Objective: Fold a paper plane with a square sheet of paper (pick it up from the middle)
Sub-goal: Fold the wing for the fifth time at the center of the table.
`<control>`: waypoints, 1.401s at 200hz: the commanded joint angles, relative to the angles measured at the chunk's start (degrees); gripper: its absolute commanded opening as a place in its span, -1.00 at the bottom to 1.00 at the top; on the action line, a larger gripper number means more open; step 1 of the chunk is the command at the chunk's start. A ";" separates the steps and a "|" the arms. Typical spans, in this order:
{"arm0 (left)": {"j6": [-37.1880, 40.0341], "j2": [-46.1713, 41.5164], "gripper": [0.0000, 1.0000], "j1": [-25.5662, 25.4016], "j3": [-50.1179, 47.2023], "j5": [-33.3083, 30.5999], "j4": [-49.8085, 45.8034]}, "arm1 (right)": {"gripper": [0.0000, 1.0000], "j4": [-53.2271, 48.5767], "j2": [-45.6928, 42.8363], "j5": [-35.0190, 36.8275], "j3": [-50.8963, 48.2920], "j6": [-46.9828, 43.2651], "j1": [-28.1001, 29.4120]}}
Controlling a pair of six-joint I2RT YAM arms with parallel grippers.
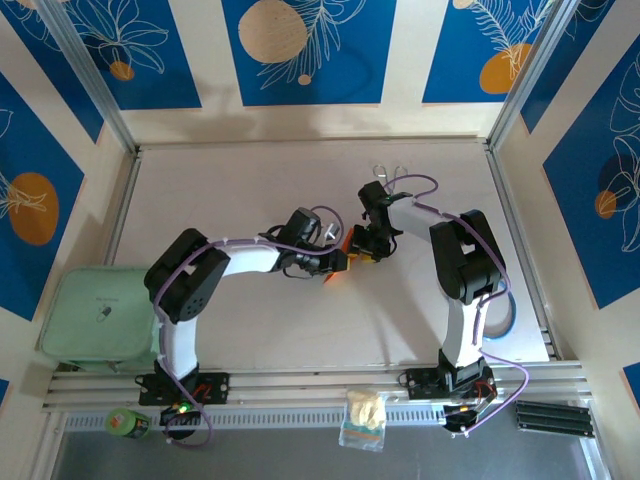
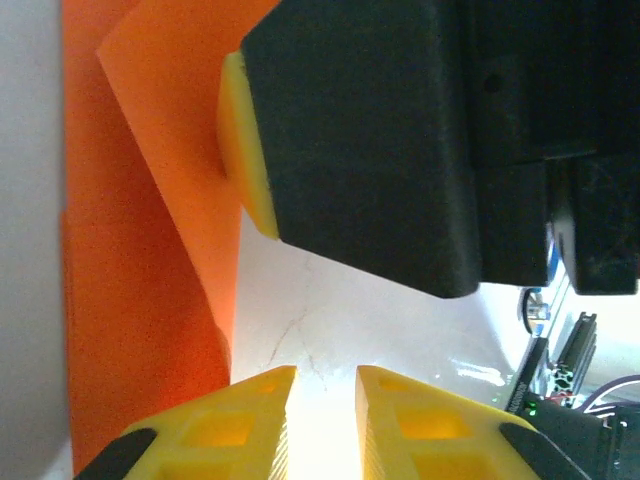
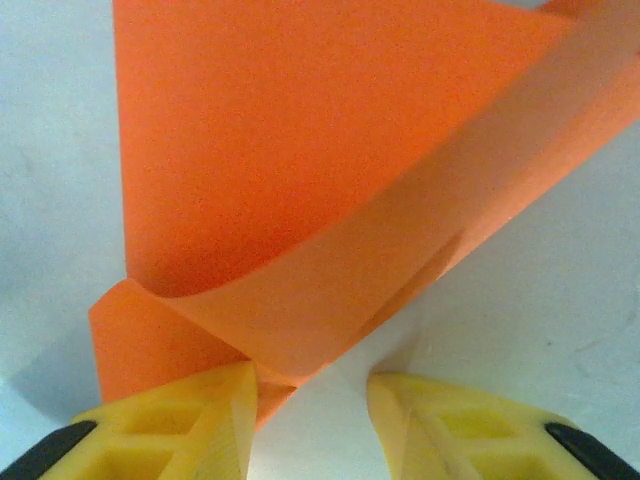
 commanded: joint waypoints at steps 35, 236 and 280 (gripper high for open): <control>2.93 1.65 -0.55 -0.24 1.18 -3.44 -3.32 | -0.20 0.32 6.38 3.66 -2.53 0.14 0.62; 4.15 -4.06 -0.42 0.46 -2.43 -6.22 -1.82 | -0.20 0.23 6.94 3.49 -2.06 0.57 0.36; 6.58 -5.08 -0.35 0.47 -3.62 -7.55 -2.29 | -0.20 0.14 7.08 3.32 -1.97 0.77 0.30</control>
